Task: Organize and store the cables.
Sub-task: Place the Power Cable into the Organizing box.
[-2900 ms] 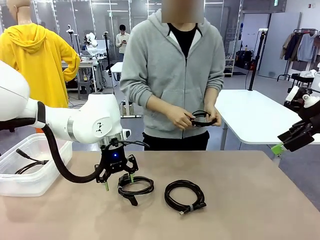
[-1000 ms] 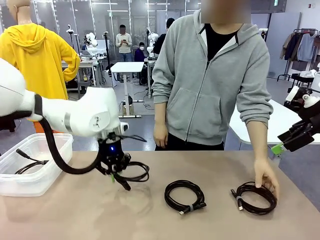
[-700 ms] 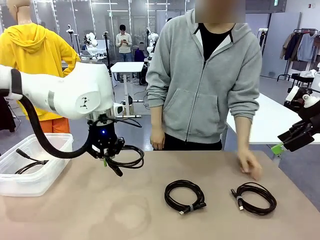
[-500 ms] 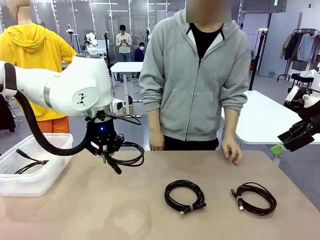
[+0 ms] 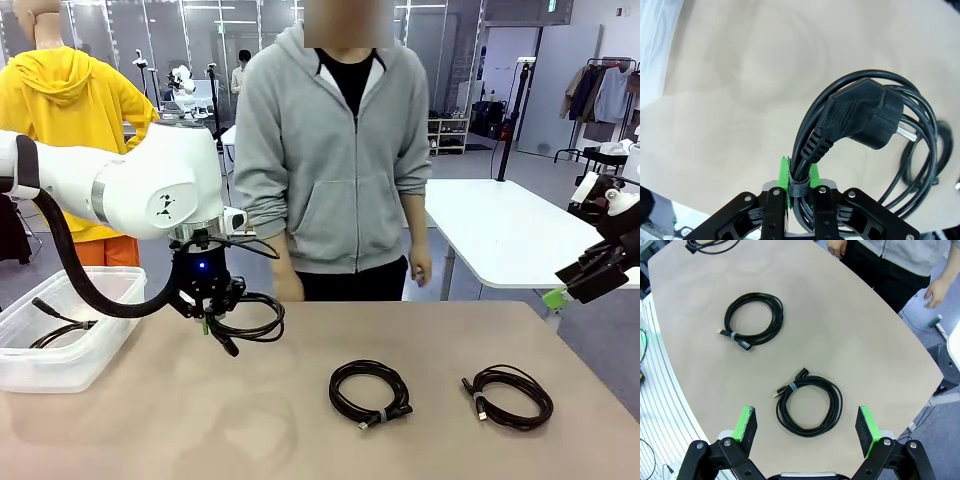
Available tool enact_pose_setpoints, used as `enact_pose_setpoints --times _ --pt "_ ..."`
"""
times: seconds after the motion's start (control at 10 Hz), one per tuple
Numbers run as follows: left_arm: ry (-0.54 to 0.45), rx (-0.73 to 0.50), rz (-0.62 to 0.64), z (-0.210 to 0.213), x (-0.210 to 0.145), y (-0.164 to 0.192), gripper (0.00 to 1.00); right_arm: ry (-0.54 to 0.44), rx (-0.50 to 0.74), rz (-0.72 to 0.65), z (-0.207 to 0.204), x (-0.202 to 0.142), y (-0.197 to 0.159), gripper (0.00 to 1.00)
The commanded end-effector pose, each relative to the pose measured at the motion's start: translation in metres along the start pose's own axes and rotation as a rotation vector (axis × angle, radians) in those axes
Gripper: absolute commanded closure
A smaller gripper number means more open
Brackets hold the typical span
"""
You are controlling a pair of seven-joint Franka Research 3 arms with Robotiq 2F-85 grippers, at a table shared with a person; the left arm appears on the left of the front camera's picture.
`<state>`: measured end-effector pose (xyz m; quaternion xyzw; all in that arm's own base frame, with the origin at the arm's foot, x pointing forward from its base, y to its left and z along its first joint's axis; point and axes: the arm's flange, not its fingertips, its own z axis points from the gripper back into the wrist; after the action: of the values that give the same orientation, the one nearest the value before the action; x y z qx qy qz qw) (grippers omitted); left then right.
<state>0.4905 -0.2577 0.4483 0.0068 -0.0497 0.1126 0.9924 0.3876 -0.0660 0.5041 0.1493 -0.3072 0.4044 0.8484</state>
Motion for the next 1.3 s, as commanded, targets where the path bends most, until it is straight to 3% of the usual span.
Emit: enact_pose_setpoints --times 0.0,0.1,0.5,0.8,1.0,1.2 --pt "0.056 0.041 -0.144 0.017 0.024 0.032 0.83 0.001 0.006 -0.027 0.001 0.004 0.000 0.00" --pt "0.055 0.034 -0.226 0.030 0.037 0.060 0.83 0.001 0.006 -0.027 0.001 0.004 0.000 0.00" --pt "-0.028 -0.043 -0.235 0.065 0.083 0.187 0.83 0.001 0.006 -0.027 0.001 0.004 0.000 0.00" --pt "-0.172 -0.040 -0.296 0.051 0.131 0.295 0.83 0.001 0.006 -0.027 0.001 0.004 0.000 0.00" --pt "-0.197 -0.042 -0.328 0.028 0.151 0.334 0.83 0.001 0.006 -0.027 0.001 0.004 0.000 0.00" --pt "-0.181 -0.060 -0.330 0.003 0.168 0.352 0.83 0.001 0.006 -0.027 0.001 0.004 0.000 0.00"
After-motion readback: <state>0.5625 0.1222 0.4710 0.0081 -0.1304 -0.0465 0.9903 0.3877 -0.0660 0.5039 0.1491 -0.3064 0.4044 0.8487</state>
